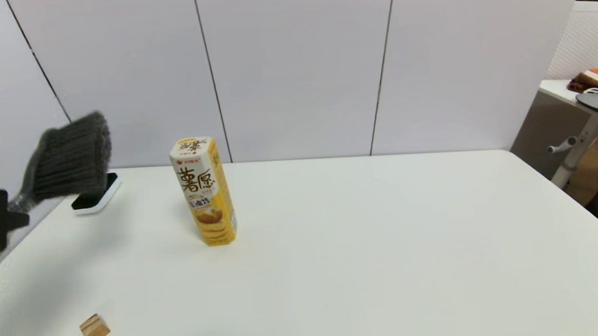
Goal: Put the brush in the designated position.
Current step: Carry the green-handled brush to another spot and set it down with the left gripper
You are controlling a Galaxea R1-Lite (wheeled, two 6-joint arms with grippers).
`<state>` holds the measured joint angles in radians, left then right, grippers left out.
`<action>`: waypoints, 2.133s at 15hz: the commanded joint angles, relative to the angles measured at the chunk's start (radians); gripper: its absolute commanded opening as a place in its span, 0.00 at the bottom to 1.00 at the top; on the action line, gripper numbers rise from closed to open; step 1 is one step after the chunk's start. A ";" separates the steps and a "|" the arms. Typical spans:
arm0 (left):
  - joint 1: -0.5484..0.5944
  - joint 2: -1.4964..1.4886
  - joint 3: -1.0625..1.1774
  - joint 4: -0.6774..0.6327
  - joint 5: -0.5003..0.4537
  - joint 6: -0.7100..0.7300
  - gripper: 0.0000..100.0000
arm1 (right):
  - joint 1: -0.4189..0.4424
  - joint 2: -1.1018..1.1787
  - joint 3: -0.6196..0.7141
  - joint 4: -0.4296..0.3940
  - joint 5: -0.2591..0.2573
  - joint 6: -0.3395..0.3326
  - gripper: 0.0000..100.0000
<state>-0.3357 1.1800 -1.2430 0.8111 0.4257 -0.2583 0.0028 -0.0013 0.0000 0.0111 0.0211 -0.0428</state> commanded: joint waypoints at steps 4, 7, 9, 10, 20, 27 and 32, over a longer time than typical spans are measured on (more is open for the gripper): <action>0.000 -0.088 0.366 -0.049 -0.298 -0.013 0.00 | 0.000 0.001 0.002 0.000 0.000 0.000 1.00; -0.029 -0.094 0.422 -0.081 -0.297 -0.013 0.00 | 0.000 0.001 0.002 0.000 0.000 -0.002 1.00; -0.039 -0.091 0.453 -0.121 -0.297 -0.015 0.00 | 0.000 0.001 0.002 0.000 0.000 -0.002 1.00; -0.046 -0.088 0.473 -0.161 -0.297 -0.015 0.00 | 0.000 0.001 0.002 0.000 0.000 0.000 1.00; -0.046 -0.022 0.545 -0.313 -0.292 -0.182 0.00 | 0.000 0.001 0.002 0.000 0.000 -0.002 1.00; -0.077 0.033 0.614 -0.500 -0.294 -0.214 0.00 | 0.000 0.001 0.002 0.001 0.000 0.000 1.00; -0.081 0.040 0.648 -0.503 -0.291 -0.225 0.00 | 0.000 0.001 0.002 0.000 0.000 0.000 1.00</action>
<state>-0.4166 1.2155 -0.6098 0.3072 0.1332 -0.4815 0.0028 -0.0013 0.0000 0.0111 0.0206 -0.0432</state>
